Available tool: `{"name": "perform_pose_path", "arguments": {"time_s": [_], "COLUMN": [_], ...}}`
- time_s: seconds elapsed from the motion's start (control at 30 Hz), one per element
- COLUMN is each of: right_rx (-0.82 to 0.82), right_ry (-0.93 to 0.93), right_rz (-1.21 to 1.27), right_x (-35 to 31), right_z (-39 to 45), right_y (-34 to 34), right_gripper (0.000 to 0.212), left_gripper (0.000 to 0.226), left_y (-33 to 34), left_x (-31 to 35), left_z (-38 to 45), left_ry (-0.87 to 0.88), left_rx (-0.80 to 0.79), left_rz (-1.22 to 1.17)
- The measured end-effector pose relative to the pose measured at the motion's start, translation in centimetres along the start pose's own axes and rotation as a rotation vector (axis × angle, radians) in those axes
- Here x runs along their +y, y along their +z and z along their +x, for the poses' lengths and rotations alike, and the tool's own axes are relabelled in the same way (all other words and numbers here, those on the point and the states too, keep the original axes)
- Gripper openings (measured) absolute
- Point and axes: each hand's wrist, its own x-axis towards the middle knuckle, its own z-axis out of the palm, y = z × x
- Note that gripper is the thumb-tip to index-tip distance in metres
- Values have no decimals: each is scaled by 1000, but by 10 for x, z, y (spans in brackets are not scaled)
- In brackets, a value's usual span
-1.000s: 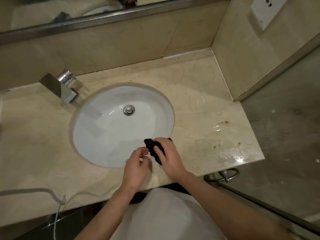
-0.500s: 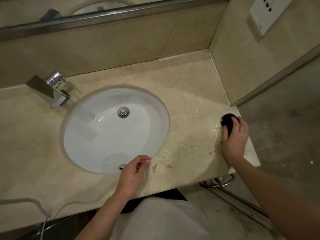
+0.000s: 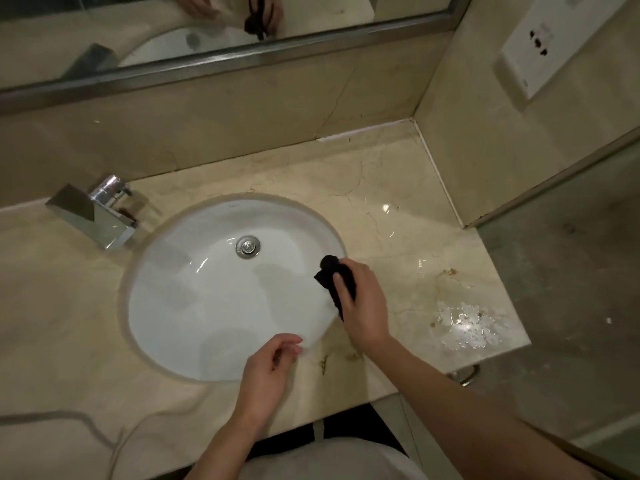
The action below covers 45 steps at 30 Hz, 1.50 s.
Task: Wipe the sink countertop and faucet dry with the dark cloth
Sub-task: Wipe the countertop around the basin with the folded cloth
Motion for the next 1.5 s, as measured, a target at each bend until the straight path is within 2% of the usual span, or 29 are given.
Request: {"name": "perform_pose_path", "arguments": {"time_s": [0.13, 0.27, 0.33, 0.5, 0.67, 0.8, 0.87, 0.93, 1.0, 1.07, 1.13, 1.27, 1.37, 1.5], "right_rx": [183, 287, 289, 128, 285, 16, -91, -144, -150, -95, 21, 270, 223, 309], "right_ry": [120, 88, 63, 78, -30, -254, -337, -287, -237, -263, -248, -94, -79, -82], "right_rz": [51, -101, -182, -374, -380, -253, -205, -123, -33, -14, -41, -250, -382, -403], "right_x": [8, 38, 57, 113, 114, 60, 37, 24, 17, 15, 20, 67, 95, 92], "right_z": [19, 80, 119, 183, 191, 167, 152, 148, 152, 162, 189, 280, 314, 317], "right_y": [-44, -84, -98, -100, -59, 12, 36, 35, 15, -14, -42, -76, -67, -44], "right_gripper": [30, 27, 27, 39, 32, 35, 34, 30, 27, 26, 28, 36, 47, 39], "left_gripper": [31, 19, 20, 29, 31, 30, 33, 32, 18, 28, 29, 37, 33, 30], "left_y": [19, 74, 103, 144, 157, 159, 156, 156, 155, 158, 160, 158, 159, 159], "left_x": [5, 32, 50, 83, 90, 85, 84, 83, 86, 87, 89, 91, 86, 83], "left_z": [36, 68, 79, 115, 119, 122, 122, 121, 120, 122, 122, 122, 123, 126], "left_ry": [9, 29, 39, 21, 102, 142, 70, 24, 65, 105, 89, 33, 68, 96], "left_rx": [41, 158, 242, 394, 497, 521, 466, 418, 445, 528, 559, 491, 497, 542], "left_rz": [-27, -75, -72, -3, 34, 66, 21, 0, -4, 1, -9, -27, -6, -9]}}
